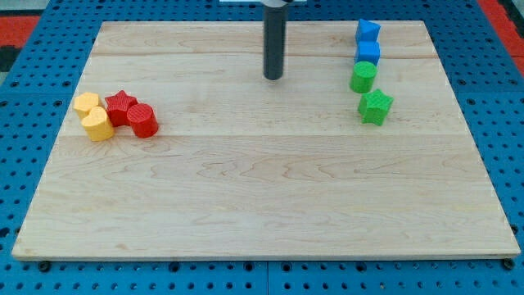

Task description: Slightly push the red star to the center left

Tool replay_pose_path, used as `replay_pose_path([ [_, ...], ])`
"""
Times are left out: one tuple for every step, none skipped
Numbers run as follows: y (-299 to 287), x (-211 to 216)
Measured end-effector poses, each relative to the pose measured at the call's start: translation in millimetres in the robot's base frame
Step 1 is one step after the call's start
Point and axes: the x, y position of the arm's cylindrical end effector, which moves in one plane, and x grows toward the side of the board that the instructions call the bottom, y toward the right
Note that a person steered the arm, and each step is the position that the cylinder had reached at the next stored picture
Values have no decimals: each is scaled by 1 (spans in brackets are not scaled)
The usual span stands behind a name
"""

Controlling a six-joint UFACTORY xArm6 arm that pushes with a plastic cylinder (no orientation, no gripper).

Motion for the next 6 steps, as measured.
replay_pose_path([
  [-44,0],
  [-89,0],
  [-131,11],
  [-179,33],
  [-225,63],
  [-248,75],
])
